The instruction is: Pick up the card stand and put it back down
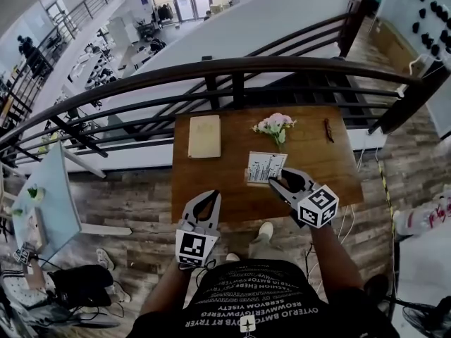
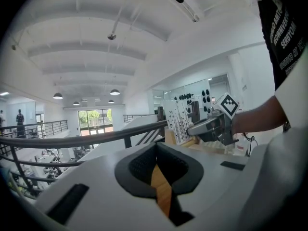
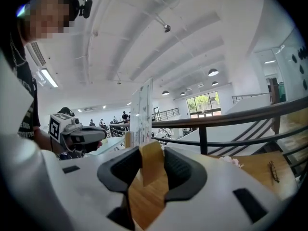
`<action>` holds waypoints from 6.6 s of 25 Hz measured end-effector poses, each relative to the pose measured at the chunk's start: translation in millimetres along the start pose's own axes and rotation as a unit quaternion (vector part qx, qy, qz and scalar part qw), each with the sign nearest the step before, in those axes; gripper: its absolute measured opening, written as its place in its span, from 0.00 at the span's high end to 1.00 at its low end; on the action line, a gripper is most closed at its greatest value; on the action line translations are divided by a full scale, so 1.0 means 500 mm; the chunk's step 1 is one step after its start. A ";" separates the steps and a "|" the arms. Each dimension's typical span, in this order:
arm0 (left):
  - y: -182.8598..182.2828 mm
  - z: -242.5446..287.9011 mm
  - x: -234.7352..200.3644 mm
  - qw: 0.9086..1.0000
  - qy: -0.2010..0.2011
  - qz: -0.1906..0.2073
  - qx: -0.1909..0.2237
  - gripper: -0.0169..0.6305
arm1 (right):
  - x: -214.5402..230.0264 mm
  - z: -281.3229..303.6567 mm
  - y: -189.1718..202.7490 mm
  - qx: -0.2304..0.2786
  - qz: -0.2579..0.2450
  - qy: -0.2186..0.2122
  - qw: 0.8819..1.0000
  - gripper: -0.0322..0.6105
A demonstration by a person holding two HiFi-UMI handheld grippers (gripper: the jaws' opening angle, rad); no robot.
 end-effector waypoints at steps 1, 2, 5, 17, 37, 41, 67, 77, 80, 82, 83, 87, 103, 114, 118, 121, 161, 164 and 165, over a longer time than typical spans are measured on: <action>0.001 -0.001 0.000 1.000 0.001 0.000 -0.001 0.94 | -0.002 0.001 -0.004 0.001 -0.001 -0.002 1.000 0.70; 0.002 -0.002 0.001 1.000 0.002 -0.002 -0.003 0.94 | -0.003 0.000 -0.008 0.003 -0.002 -0.002 1.000 0.70; 0.001 -0.005 0.007 1.000 0.001 -0.005 -0.003 0.94 | -0.005 -0.005 -0.028 0.009 -0.007 -0.003 1.000 0.70; 0.002 -0.027 0.013 1.000 0.006 -0.005 -0.008 0.94 | -0.021 -0.001 -0.088 0.027 -0.012 -0.004 1.000 0.70; -0.006 -0.056 0.015 1.000 0.013 -0.003 -0.002 0.94 | -0.060 -0.011 -0.148 0.059 -0.038 -0.001 0.998 0.70; -0.005 -0.054 0.020 1.000 0.016 -0.005 -0.007 0.94 | -0.060 -0.015 -0.166 0.067 -0.045 -0.005 0.997 0.70; -0.001 -0.009 0.020 1.000 0.009 -0.010 -0.002 0.94 | -0.018 -0.006 -0.150 0.064 -0.042 -0.008 0.997 0.70; -0.004 0.017 -0.009 1.000 -0.004 -0.016 -0.005 0.94 | 0.004 0.034 -0.107 0.044 -0.021 -0.015 0.999 0.70; -0.004 0.022 -0.016 1.000 -0.009 -0.016 0.001 0.94 | 0.011 0.043 -0.090 0.036 -0.017 -0.015 0.999 0.70; -0.003 0.026 -0.017 1.000 -0.011 -0.014 0.005 0.94 | 0.018 0.045 -0.078 0.032 -0.014 -0.013 0.999 0.70; -0.003 0.029 -0.017 1.000 -0.011 -0.013 0.005 0.94 | 0.022 0.045 -0.073 0.030 -0.012 -0.011 0.999 0.70; -0.008 0.041 -0.018 1.000 -0.014 -0.015 0.009 0.94 | 0.037 0.046 -0.051 0.022 -0.006 -0.009 1.000 0.70; 0.005 0.058 -0.018 0.999 -0.025 -0.018 -0.006 0.94 | 0.084 0.049 0.041 -0.008 0.018 -0.005 1.000 0.70; 0.008 0.081 -0.025 0.999 -0.026 -0.013 -0.013 0.94 | 0.129 0.046 0.118 -0.034 0.031 0.010 0.999 0.70; 0.012 0.086 -0.041 1.000 -0.023 -0.009 -0.017 0.94 | 0.138 0.056 0.147 -0.045 0.036 0.015 0.998 0.70; 0.019 0.090 -0.053 1.000 -0.023 -0.014 -0.012 0.94 | 0.143 0.064 0.169 -0.057 0.040 0.018 0.997 0.70; 0.063 0.118 -0.081 0.997 -0.038 -0.022 -0.065 0.94 | 0.266 0.085 0.434 -0.127 0.058 0.049 0.989 0.70; 0.063 0.120 -0.082 0.997 -0.038 -0.024 -0.067 0.94 | 0.274 0.091 0.449 -0.133 0.055 0.045 0.989 0.70; 0.063 0.120 -0.082 0.997 -0.039 -0.025 -0.066 0.94 | 0.276 0.093 0.454 -0.136 0.053 0.044 0.988 0.70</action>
Point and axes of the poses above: the fingertips, and each gripper's own axes: z forward along the fingers, x to its right, y out of its underside, the point moved 8 cm from there along -z, backward along the fingers, and after that the axes turned 15 degrees about x, right-handed, at the moved point
